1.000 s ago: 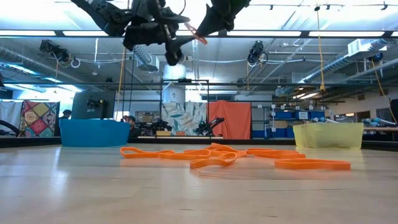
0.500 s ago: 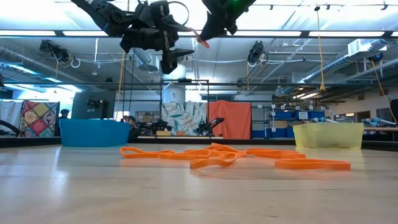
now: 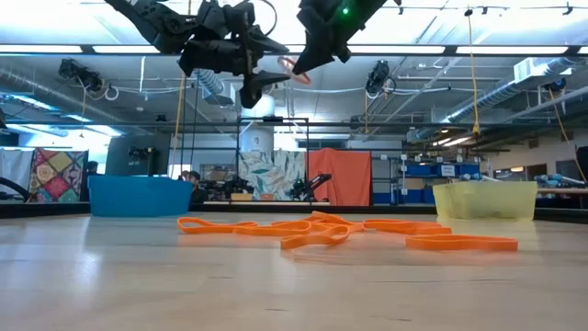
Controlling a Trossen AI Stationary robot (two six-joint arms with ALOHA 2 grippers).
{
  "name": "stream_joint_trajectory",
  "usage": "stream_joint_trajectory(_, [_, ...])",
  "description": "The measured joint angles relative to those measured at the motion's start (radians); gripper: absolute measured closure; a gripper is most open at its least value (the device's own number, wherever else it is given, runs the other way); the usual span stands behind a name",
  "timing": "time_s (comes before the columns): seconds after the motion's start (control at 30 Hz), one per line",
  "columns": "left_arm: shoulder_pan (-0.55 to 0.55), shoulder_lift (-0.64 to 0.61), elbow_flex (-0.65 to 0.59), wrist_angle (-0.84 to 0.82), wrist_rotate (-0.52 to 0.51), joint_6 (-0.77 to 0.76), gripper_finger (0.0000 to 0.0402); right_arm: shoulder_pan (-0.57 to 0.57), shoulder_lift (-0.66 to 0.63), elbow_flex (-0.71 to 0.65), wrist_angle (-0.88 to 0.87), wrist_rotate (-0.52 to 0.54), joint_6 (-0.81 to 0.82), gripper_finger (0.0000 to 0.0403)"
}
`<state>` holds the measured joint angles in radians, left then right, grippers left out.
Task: Sort rubber bands into baskets
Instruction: Put the orange rubber band into the blue bin
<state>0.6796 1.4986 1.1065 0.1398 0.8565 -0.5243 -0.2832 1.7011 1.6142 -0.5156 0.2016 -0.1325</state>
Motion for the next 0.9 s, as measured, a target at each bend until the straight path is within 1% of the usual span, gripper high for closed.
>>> stream_joint_trajectory(0.13, [0.0, 0.0, 0.0, -0.003, -0.033, 0.002, 0.0167, 0.0, 0.002, 0.0, 0.007, -0.001, -0.001, 0.0393])
stream_joint_trajectory(0.23, [0.001, 0.0, 0.0, -0.008, -0.034, 0.019, 0.0201, 0.0, 0.002, 0.0, 0.006, 0.011, -0.001, 0.0393])
stream_joint_trajectory(0.33, [0.001, 0.0, 0.0, -0.017, -0.034, 0.026, 0.026, -0.001, 0.002, 0.0, 0.007, 0.011, -0.001, 0.0393])
stream_joint_trajectory(0.47, [0.012, 0.0, 0.0, -0.044, -0.034, 0.048, 0.037, -0.001, 0.002, 0.0, 0.007, 0.011, 0.004, 0.0393])
stream_joint_trajectory(0.5, [0.018, 0.0, 0.0, -0.053, -0.034, 0.049, 0.0385, -0.001, 0.002, 0.0, 0.011, 0.012, 0.01, 0.0393])
stream_joint_trajectory(0.63, [0.044, -0.001, 0.0, -0.067, -0.035, 0.047, 0.0392, -0.007, 0.002, 0.0, 0.026, 0.032, 0.057, 0.0379])
stream_joint_trajectory(0.77, [0.082, -0.001, 0.0, -0.069, -0.084, 0.02, 0.0397, -0.029, 0.001, 0.0, 0.027, 0.044, 0.168, 0.0352])
stream_joint_trajectory(0.9, [0.121, -0.001, 0.0, -0.081, -0.087, -0.008, 0.0398, -0.048, 0.001, 0.0, 0.019, 0.057, 0.318, 0.0317])
